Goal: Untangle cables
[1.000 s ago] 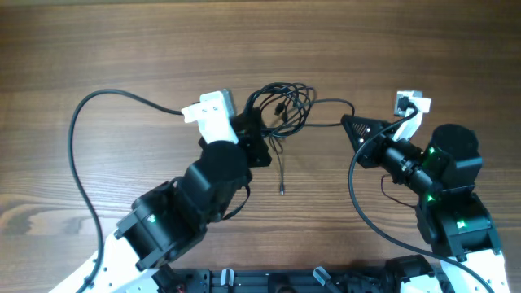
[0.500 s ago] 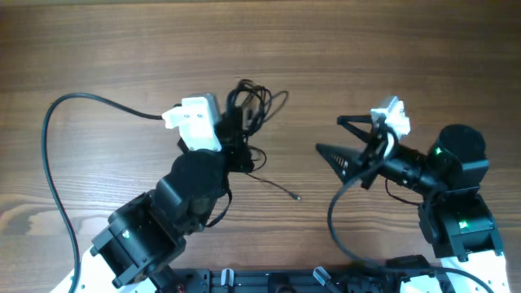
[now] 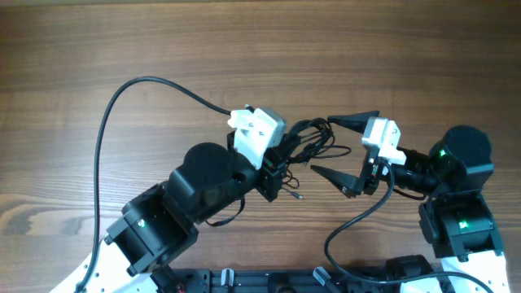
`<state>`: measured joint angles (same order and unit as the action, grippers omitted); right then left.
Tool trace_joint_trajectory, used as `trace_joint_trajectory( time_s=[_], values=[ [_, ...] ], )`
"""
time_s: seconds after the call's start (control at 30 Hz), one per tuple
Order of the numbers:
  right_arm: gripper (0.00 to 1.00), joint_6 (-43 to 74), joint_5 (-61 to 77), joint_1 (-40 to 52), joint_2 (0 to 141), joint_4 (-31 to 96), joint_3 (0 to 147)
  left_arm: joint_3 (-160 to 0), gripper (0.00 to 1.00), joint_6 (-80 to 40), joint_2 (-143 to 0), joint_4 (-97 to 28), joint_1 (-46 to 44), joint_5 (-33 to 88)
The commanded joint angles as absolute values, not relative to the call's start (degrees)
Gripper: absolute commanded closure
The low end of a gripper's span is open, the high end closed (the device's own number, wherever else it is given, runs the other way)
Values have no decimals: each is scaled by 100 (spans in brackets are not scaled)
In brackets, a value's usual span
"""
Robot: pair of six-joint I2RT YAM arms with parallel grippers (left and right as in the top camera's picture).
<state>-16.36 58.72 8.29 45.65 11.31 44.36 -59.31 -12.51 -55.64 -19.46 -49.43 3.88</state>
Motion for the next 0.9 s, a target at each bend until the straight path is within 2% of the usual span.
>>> trace_joint_trajectory(
  time_s=[0.0, 0.13, 0.17, 0.27, 0.37, 0.47, 0.57, 0.77, 0.87],
  values=[
    [29, -1800, 6005, 816, 4545, 1225, 4462, -5959, 96, -1068, -5568, -1765, -4923, 705],
    [87, -1793, 6005, 816, 4560, 1374, 4462, -5959, 96, -1070, -5568, -1669, -4923, 701],
    [94, -1780, 6005, 816, 4560, 1380, 4462, -5959, 96, -1070, -5568, -1662, -4923, 652],
    [96, -1730, 5999, 816, 4558, 1380, 4462, -5959, 96, -1149, -5568, -1673, -4923, 257],
    [96, -1155, 5437, 816, 4558, 1376, 4462, -5959, 96, -1734, -5568, -1719, -4921, -565],
    [96, -381, 4506, 816, 4558, 1374, 4462, -5959, 96, -2759, -5568, -2102, -4921, -2104],
    [96, -132, 4222, 816, 4558, 1369, 4462, -5959, 96, -3653, -5568, -2609, -4921, -3142],
    [96, -123, 4206, 816, 4558, 1297, 4462, -5959, 96, -3841, -5561, -2714, -4921, -3297],
    [96, 375, 3660, 816, 4554, 1249, 4462, -5959, 96, -3841, -5561, -2799, -4921, -3310]
  ],
)
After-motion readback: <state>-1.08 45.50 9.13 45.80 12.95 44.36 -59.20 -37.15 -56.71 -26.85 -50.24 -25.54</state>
